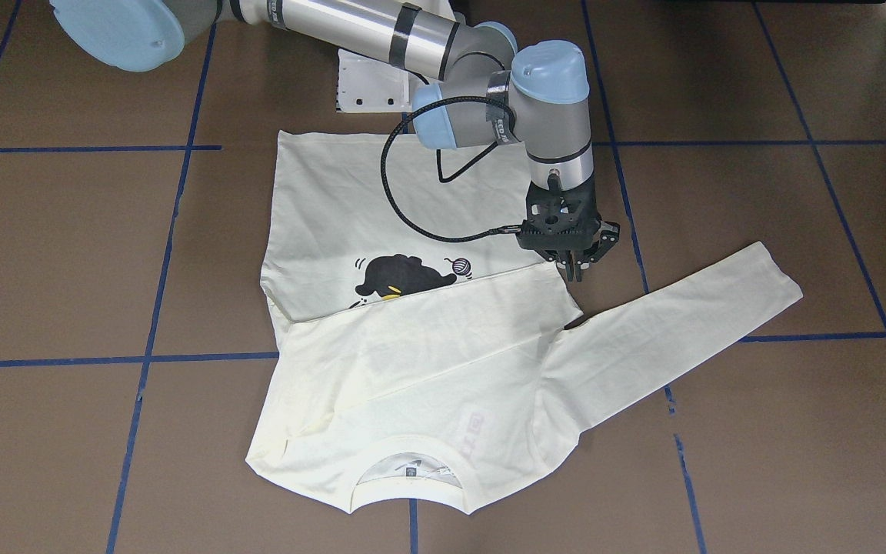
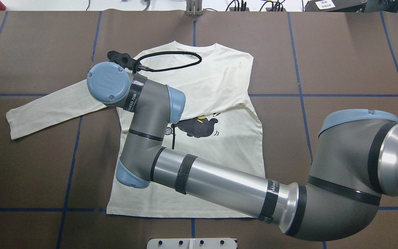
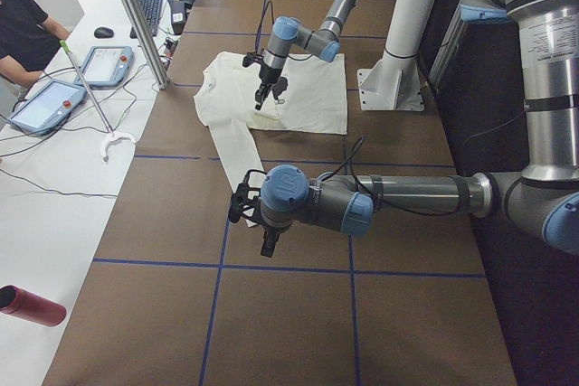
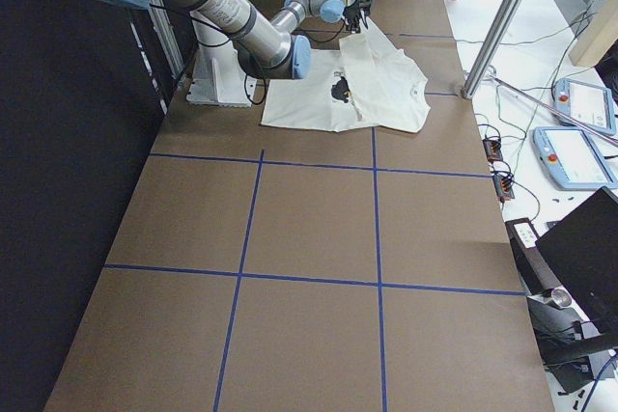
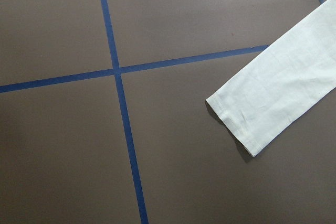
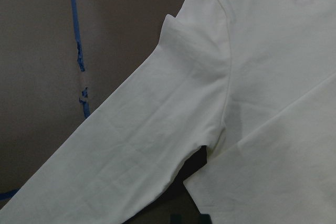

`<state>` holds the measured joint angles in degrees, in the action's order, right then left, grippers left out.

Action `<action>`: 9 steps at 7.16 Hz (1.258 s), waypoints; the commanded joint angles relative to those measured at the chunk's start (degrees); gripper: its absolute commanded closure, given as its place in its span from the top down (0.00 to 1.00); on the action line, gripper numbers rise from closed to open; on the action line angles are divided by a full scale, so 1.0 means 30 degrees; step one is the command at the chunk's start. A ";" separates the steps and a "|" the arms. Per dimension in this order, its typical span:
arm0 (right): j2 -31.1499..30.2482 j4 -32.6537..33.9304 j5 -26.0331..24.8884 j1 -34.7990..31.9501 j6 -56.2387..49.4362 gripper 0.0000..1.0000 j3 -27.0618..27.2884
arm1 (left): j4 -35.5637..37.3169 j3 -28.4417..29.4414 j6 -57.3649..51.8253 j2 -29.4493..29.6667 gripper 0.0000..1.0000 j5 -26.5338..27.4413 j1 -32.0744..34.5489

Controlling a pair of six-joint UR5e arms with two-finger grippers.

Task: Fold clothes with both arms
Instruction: 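Carry the grasped sleeve diagonally across the chest with the right gripper, release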

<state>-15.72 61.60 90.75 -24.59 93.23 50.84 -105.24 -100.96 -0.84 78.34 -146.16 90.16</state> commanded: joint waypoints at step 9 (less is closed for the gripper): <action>-1.1663 0.0677 0.7544 -0.5136 -0.0696 0.99 1.2319 | -0.8193 0.6171 1.4812 0.4914 0.76 0.7236 -1.0189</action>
<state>-48.90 63.57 113.33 -39.88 91.91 85.97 -129.74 -82.89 43.65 92.92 -125.61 59.82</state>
